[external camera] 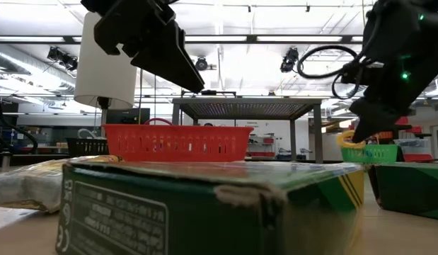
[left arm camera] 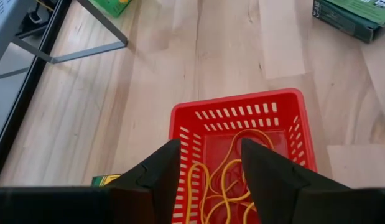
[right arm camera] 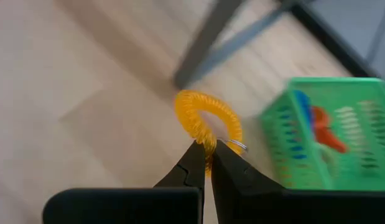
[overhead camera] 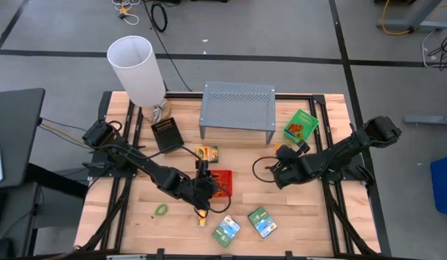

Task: Pick & Place Office Desk Supplies
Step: Put the yellow spring keychain into the green bin, then put the green spring keychain into the green bin

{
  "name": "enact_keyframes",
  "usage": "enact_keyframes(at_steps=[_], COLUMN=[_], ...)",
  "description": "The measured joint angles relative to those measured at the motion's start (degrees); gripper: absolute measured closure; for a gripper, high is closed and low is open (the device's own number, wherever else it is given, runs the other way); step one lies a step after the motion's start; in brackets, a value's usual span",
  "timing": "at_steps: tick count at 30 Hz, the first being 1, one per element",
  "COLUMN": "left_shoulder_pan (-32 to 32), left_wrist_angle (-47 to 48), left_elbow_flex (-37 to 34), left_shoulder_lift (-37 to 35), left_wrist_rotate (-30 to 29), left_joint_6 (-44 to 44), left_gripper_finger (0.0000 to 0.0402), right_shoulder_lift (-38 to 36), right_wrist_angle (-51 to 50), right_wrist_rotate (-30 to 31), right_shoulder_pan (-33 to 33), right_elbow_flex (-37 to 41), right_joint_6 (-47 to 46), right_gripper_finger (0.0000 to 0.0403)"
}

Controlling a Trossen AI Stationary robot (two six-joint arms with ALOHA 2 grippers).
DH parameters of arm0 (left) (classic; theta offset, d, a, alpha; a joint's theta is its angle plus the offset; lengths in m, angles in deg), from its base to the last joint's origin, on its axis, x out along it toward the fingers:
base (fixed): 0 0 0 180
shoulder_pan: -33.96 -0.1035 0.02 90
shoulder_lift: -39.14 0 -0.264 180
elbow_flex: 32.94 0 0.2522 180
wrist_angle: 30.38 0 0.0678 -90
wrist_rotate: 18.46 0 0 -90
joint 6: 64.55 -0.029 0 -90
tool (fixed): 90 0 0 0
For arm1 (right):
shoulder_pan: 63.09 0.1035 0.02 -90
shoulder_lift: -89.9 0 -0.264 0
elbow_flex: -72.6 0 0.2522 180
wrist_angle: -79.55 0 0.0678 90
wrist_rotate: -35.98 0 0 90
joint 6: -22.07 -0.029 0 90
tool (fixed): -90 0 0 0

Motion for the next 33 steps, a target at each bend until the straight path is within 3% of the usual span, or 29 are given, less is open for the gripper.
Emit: enact_keyframes(at_steps=[12, 24, 27, 33], left_shoulder_pan=[0.4, 0.3, 0.3, 0.3], left_wrist_angle=[0.0, 0.0, 0.0, 0.0], left_elbow_flex=[0.0, 0.0, 0.0, 0.0], left_shoulder_lift=[0.0, 0.0, 0.0, 0.0], left_wrist_rotate=[0.2, 0.2, 0.2, 0.2], left_joint_6=[-0.1, -0.1, -0.1, -0.1], left_gripper_finger=[0.0227, 0.0227, 0.0227, 0.0227], right_shoulder_lift=[0.0, 0.0, 0.0, 0.0], right_wrist_angle=[-13.5, -17.6, -16.2, -11.7], right_wrist_rotate=[6.5, 5.4, 4.7, 2.7], right_shoulder_pan=[-7.1, -18.3, -20.2, -22.3], right_elbow_flex=[0.0, 0.0, 0.0, 0.0], right_joint_6=[-11.9, -8.4, -5.6, -0.2], right_gripper_finger=[0.0393, 0.0393, 0.0363, 0.0266])
